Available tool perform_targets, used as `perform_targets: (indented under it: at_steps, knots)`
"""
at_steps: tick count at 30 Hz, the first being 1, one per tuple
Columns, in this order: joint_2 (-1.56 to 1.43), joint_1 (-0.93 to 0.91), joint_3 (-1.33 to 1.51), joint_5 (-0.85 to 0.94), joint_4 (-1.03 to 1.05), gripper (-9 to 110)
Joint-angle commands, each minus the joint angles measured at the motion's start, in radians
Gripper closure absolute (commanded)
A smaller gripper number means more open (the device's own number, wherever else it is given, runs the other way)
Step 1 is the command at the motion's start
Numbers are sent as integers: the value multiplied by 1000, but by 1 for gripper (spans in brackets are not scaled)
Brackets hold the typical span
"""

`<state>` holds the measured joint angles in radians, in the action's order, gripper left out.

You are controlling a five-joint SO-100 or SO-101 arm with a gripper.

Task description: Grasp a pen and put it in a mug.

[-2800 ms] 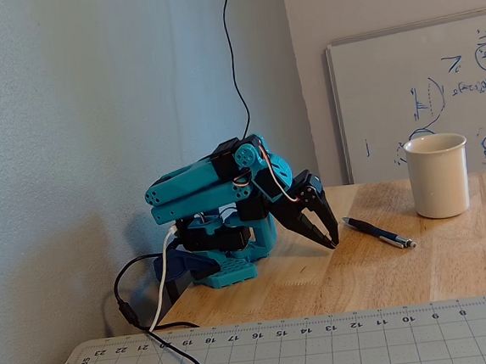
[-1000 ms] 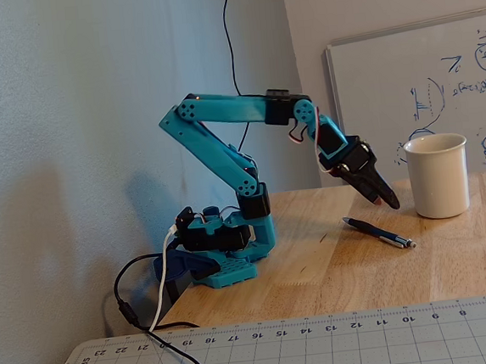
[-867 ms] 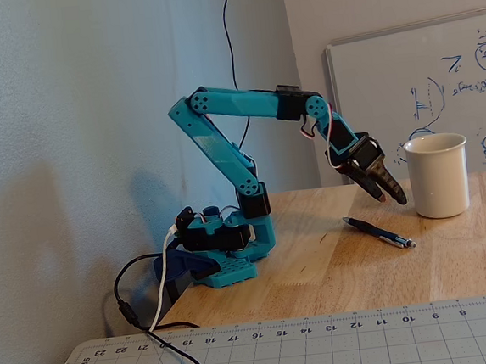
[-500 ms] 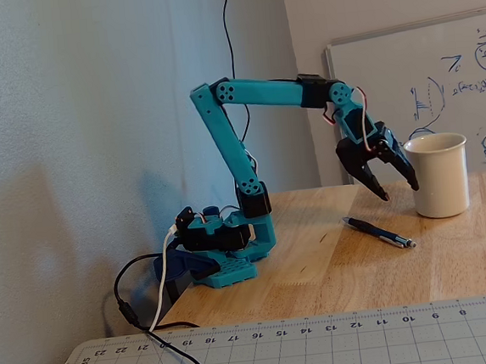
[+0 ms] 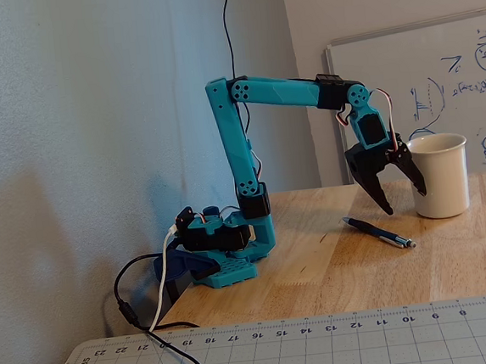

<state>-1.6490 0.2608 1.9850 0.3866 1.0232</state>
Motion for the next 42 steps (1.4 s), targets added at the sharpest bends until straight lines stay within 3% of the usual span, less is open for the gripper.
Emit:
perform_targets:
  at_steps: [1,31,42]
  knots:
    - [-17,-40,-26,15,14,73]
    - [126,-83,123,18,8,74]
    - [110,-41,104,20,0,91]
